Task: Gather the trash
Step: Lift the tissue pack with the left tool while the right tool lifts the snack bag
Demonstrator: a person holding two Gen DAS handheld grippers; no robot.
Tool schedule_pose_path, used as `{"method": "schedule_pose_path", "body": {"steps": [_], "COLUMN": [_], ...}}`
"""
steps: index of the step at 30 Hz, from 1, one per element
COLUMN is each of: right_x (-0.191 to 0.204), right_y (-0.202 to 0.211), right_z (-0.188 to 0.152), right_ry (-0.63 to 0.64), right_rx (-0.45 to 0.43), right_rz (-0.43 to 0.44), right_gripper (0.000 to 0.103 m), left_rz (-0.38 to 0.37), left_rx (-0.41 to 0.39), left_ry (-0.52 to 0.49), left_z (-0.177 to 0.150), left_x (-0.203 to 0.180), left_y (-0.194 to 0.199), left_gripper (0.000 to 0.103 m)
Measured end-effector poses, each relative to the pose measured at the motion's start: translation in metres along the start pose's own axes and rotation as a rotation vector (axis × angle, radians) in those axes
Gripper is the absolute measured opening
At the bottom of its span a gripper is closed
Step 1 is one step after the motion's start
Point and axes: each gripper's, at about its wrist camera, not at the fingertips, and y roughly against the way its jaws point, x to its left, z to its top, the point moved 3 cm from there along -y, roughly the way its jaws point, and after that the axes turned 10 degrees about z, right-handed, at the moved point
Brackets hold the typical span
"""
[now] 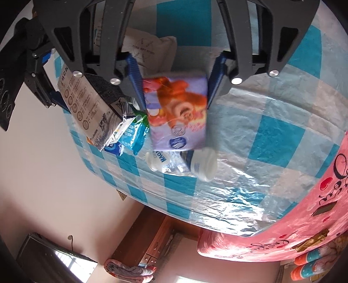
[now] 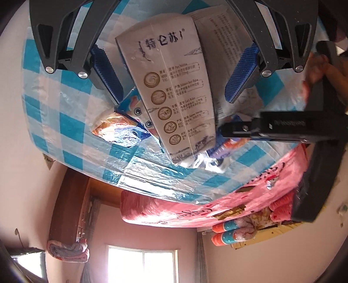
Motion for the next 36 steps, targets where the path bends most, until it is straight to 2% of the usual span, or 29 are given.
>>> {"method": "schedule_pose_path", "body": {"steps": [1,4,12,36], "right_x": [0.000,-0.001,-0.004,0.000], "right_y": [0.000,-0.002,0.008,0.052], "right_z": [-0.001,-0.003,-0.007,-0.031], "right_ry": [-0.001,-0.009,-0.064,-0.257], "right_rx": [-0.001,0.005,-0.017,-0.102], "right_rz": [0.002,0.002,0.012,0.057], "right_gripper": [0.093,0.078,0.066,0.065], "left_rz": [-0.005,-0.005,-0.016,-0.043], "left_rx": [0.000,-0.004,-0.012,-0.054], "left_ry": [0.004,0.001,0.008,0.032], "left_z": [0.000,-0.001,-0.005,-0.027], "left_x": [0.001,0.001,0.006,0.030], "left_y": [0.000,0.001,0.006,0.046], "left_gripper": [0.054,0.053,0.053,0.053]}}
